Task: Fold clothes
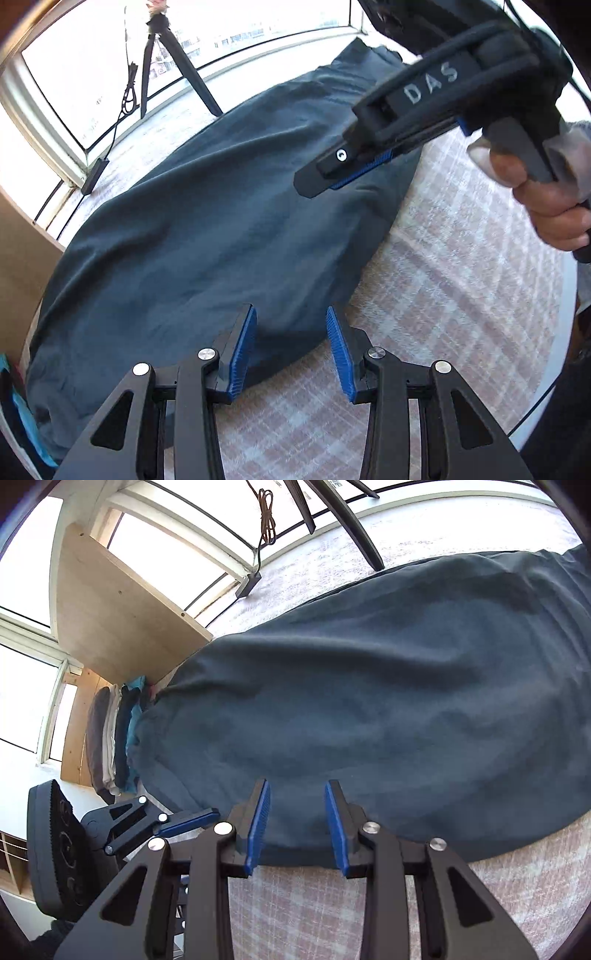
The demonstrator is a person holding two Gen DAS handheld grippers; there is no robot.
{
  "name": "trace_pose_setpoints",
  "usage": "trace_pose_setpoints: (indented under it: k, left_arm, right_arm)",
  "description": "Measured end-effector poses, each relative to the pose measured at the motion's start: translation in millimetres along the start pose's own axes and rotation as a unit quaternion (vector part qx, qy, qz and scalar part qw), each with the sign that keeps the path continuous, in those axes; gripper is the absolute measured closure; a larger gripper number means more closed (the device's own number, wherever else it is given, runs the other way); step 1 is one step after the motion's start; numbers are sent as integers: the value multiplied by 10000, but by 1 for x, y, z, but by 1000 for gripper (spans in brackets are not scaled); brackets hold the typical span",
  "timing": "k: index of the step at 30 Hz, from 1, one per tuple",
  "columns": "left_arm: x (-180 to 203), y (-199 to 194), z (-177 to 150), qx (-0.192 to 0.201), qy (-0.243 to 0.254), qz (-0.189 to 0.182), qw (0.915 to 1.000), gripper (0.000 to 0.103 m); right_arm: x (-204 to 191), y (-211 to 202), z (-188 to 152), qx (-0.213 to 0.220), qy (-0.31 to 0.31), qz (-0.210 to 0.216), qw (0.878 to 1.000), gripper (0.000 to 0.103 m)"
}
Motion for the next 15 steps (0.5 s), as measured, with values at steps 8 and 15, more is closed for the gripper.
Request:
trace_pose_setpoints:
  k: [8,15]
  left_arm:
    - [7,-5,-13,-369,317,-336,9982,64]
    - [9,15,-19,-603,521,-488,9956,83]
  right_arm:
    - [35,-12,-14,10,-145,-604,9981,72]
    - [65,-19,-44,-26,309,-679,9972,72]
Point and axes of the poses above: each gripper's, at about its wrist camera, not at the fingertips, and y roughly the way its jaws point, x to its right, z to its top, the point moved 10 cm from there along y, roughly the way its jaws point, and after that the axes turned 13 degrees about -z, right-handed, at the moved point
